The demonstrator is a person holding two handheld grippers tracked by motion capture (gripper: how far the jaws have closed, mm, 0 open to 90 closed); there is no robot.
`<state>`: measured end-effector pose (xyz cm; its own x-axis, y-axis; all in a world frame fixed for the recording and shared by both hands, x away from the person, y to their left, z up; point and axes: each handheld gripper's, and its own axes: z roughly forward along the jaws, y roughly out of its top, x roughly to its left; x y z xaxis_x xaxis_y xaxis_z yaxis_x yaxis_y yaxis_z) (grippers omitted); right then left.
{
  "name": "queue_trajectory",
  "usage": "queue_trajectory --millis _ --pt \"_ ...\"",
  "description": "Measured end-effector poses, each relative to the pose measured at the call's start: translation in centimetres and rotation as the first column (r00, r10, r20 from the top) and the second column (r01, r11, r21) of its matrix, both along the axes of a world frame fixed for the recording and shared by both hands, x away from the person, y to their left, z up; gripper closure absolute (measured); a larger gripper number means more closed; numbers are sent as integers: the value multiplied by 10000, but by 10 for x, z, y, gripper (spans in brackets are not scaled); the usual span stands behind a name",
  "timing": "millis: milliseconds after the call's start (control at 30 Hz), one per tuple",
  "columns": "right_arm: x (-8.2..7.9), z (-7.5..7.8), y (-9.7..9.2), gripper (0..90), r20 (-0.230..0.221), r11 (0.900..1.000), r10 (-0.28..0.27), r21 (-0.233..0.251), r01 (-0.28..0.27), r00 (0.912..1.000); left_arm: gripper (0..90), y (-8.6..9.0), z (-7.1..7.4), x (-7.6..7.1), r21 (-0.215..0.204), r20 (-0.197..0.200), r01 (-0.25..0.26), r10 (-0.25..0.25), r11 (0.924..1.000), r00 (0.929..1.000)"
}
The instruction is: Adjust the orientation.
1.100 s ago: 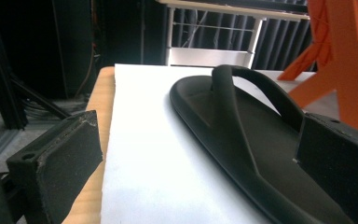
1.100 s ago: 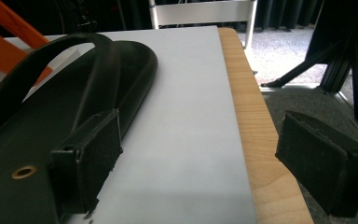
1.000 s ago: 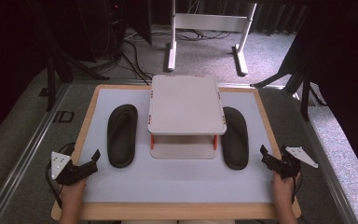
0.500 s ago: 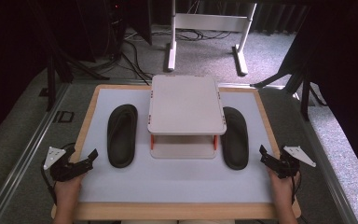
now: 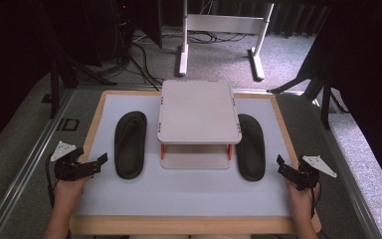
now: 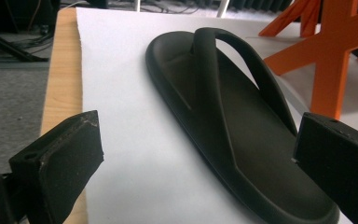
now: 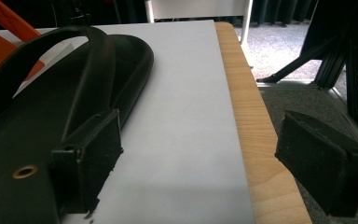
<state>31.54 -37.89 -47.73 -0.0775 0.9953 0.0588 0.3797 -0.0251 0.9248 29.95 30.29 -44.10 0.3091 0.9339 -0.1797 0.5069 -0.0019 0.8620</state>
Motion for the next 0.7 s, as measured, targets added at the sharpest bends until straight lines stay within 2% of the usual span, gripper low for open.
queue_trajectory --millis 67,167,200,300,367,500,567,667,700 --pt "1 0 -1 139 -101 10000 1 69 0 9999 10 -2 5 3 287 -191 121 -116 9995 9997" --pt "1 0 -2 140 -114 9998 19 180 -17 9999 10 -5 11 8 486 -462 465 -442 9977 9980" --pt "1 0 -2 139 -110 9998 17 198 -15 9999 10 -6 13 9 475 -578 603 -575 9970 9967" --pt "1 0 -2 139 -97 9999 20 171 -18 10000 10 -9 20 14 848 -864 836 -762 9929 9933" --pt "1 0 -1 139 -76 9999 46 148 -45 10000 10 -11 24 17 950 -1045 1011 -911 9903 9903" --pt "1 0 -1 139 -90 9998 67 164 -65 9999 10 -11 32 25 960 -1476 1264 -1114 9873 9828" --pt "1 0 -1 139 -78 9999 82 145 -81 9999 10 -12 35 29 1177 -1671 1282 -1076 9847 9801" --pt "1 0 -1 139 -80 9999 97 115 -96 9999 10 -15 41 36 1335 -2177 1506 -1192 9795 9687" --pt "0 0 -1 139 -70 9999 102 110 -101 9999 10 -16 43 38 1473 -2228 1506 -1155 9776 9680"
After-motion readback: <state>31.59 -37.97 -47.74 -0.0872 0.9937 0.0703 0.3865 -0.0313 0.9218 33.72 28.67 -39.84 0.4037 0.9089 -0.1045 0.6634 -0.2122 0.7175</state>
